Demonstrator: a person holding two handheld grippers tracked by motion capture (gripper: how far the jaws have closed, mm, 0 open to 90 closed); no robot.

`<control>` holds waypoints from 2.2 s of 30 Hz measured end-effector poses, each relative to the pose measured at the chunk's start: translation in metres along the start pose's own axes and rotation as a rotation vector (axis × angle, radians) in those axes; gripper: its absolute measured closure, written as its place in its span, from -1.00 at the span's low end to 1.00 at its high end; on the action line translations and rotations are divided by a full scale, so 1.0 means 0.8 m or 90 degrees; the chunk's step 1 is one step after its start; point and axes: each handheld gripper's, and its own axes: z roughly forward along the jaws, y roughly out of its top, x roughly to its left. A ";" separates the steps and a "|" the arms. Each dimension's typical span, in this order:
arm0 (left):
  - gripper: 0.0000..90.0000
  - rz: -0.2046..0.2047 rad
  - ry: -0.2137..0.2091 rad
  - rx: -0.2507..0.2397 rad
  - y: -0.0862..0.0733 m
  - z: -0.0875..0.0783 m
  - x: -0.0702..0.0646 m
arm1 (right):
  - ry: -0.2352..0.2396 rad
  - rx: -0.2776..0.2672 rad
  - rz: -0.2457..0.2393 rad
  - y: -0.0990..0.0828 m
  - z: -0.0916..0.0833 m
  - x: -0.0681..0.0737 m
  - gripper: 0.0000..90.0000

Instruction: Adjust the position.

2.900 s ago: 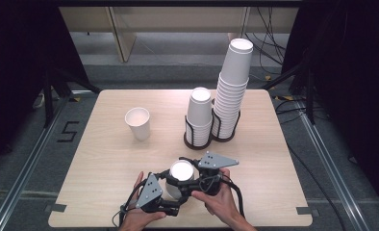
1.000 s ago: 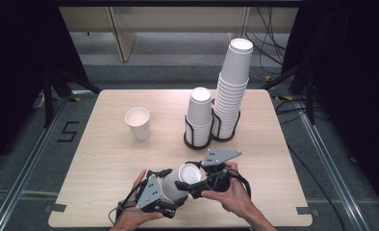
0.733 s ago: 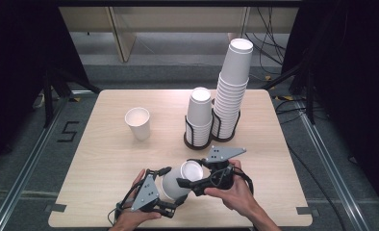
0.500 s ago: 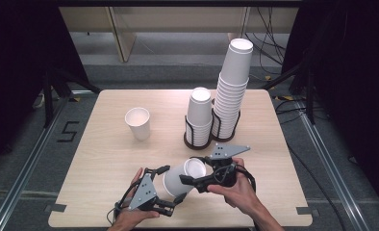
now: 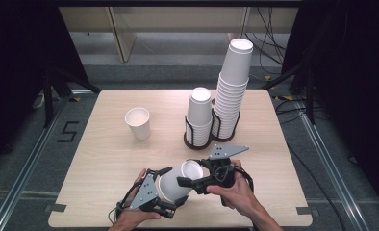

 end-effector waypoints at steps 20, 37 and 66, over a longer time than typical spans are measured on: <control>-0.70 0.020 -0.058 0.072 0.012 -0.011 0.006 | -0.005 0.062 -0.059 0.006 -0.005 0.004 -0.61; -0.63 0.065 -0.098 0.186 0.018 -0.009 0.004 | -0.022 0.185 -0.146 0.014 -0.015 0.011 -0.64; -0.62 0.122 -0.118 0.261 0.023 -0.009 0.000 | -0.021 0.343 -0.213 -0.003 0.011 0.019 -0.60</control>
